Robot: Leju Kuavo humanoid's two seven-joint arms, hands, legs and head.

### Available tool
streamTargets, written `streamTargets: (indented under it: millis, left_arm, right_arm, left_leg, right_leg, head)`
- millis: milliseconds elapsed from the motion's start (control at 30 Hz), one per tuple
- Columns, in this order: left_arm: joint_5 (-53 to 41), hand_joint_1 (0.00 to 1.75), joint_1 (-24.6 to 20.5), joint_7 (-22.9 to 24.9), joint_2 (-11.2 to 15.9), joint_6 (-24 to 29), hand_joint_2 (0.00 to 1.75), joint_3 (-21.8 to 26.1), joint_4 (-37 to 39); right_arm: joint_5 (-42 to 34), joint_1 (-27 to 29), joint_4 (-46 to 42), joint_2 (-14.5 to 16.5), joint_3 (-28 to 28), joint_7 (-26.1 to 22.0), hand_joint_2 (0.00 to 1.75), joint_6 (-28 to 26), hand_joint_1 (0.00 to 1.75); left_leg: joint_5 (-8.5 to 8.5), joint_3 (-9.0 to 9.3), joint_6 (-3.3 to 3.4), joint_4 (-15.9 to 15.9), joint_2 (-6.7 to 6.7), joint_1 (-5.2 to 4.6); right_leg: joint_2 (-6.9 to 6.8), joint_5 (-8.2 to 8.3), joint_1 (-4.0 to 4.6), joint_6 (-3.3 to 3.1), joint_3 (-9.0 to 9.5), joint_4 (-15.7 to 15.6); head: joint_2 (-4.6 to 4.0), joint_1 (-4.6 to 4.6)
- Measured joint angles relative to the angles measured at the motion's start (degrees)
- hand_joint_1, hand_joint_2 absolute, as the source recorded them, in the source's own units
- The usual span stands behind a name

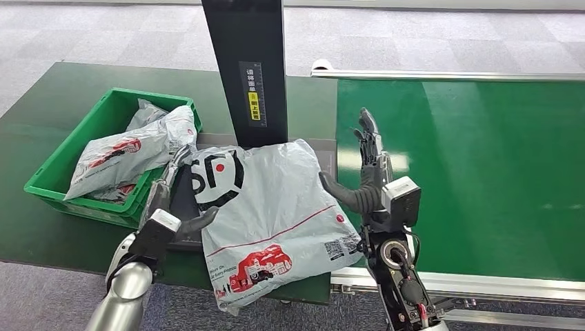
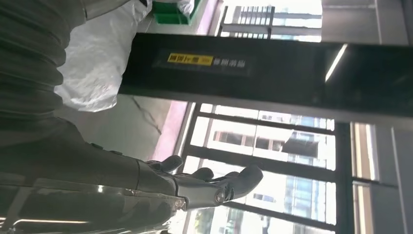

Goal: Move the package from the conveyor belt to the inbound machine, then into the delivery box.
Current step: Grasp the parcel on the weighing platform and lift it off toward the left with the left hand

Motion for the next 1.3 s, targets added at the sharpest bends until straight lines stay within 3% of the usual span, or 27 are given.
streamTargets:
  millis: [167, 333, 533, 700, 900, 1000, 1033, 1133, 1167, 1300]
  left_arm:
    - [-1.19, 0.00, -0.66, 0.76, 0.57, 0.62, 1.75, -3.35, 0.13]
    - [-2.97, 0.00, -1.51, 0.79, 1.69, -3.05, 1.75, -5.09, 0.34]
    - [-7.01, 0.00, -4.72, 1.16, 2.36, -7.56, 1.75, -9.70, 3.83]
    - [-11.78, 0.00, -10.25, 3.03, 1.74, -8.33, 1.75, -16.34, 13.29]
    - [-19.70, 0.00, -18.75, 6.62, -1.80, -0.20, 1.75, -23.24, 30.68]
    - [-21.22, 0.00, -21.77, 8.02, -3.86, 0.76, 1.75, -25.52, 38.11]
    - [-21.43, 0.22, -22.57, 8.44, -4.46, 0.76, 1.75, -26.02, 40.10]
    - [-22.04, 1.53, -24.63, 9.41, -5.74, 1.43, 1.75, -27.08, 44.82]
    - [-22.15, 1.75, -25.11, 9.51, -6.01, 1.91, 1.75, -27.31, 46.05]
    - [-21.88, 1.75, -26.17, 8.93, -6.51, 4.17, 1.75, -27.60, 49.11]
  right_arm:
    - [1.37, 5.43, -0.89, -0.86, -5.85, -1.25, 1.75, -0.57, 0.00]
    - [2.40, 9.87, -3.40, -1.38, -10.84, -1.30, 1.75, -0.96, 0.00]
    - [3.49, 11.79, -5.46, -1.32, -13.05, -0.91, 1.75, -0.51, 0.00]
    - [4.04, 11.99, -6.45, -0.73, -13.84, -0.40, 1.75, -0.19, 0.00]
    - [4.14, 11.96, -6.67, -0.04, -14.14, 0.12, 1.75, 0.09, 0.00]
    - [4.12, 11.99, -6.67, 0.22, -14.16, 0.30, 1.75, 0.30, 0.00]
    - [4.10, 12.01, -6.67, 0.27, -14.17, 0.36, 1.75, 0.40, 0.00]
    - [4.06, 12.13, -6.69, 0.36, -14.23, 0.45, 1.75, 0.55, 0.00]
    - [4.05, 12.20, -6.72, 0.38, -14.26, 0.48, 1.75, 0.55, 0.00]
    - [3.93, 12.39, -6.82, 0.39, -14.48, 0.60, 1.75, 0.57, 0.00]
  left_leg:
    - [-0.01, 0.00, 0.00, 0.00, 0.00, 0.00]
    - [-0.02, -0.01, -0.01, -0.02, 0.02, 0.00]
    - [0.00, 0.01, 0.00, -0.01, 0.00, 0.00]
    - [0.00, 0.02, 0.00, 0.01, 0.00, -0.01]
    - [0.00, 0.02, 0.00, 0.01, 0.01, -0.01]
    - [0.00, 0.01, 0.00, 0.01, 0.01, -0.01]
    - [0.00, 0.01, 0.00, 0.01, 0.00, -0.01]
    - [0.00, 0.04, 0.01, 0.00, -0.02, -0.01]
    - [0.00, 0.06, 0.01, 0.00, -0.02, -0.01]
    - [0.01, 0.17, 0.02, -0.01, -0.02, -0.01]
  right_leg:
    - [0.00, 0.00, 0.00, 0.00, -0.02, 0.00]
    - [0.01, 0.00, 0.01, 0.00, -0.02, 0.00]
    - [0.01, 0.00, 0.00, 0.00, 0.01, 0.00]
    - [0.01, 0.02, -0.01, 0.01, 0.02, 0.00]
    - [0.01, 0.02, -0.01, 0.00, 0.02, 0.00]
    - [0.01, 0.02, -0.01, 0.00, 0.02, 0.00]
    - [0.01, 0.02, -0.01, 0.00, 0.03, 0.00]
    - [-0.02, 0.01, -0.01, 0.01, 0.11, 0.00]
    - [-0.03, 0.01, -0.01, 0.01, 0.14, 0.00]
    - [-0.03, 0.02, -0.01, 0.00, 0.24, 0.00]
  head:
    - [0.00, -0.01]
    - [0.00, -0.02]
    - [-0.01, -0.01]
    - [0.00, -0.01]
    - [0.00, -0.01]
    - [0.00, -0.02]
    - [0.00, -0.03]
    - [0.00, -0.02]
    - [0.00, -0.01]
    - [0.00, -0.01]
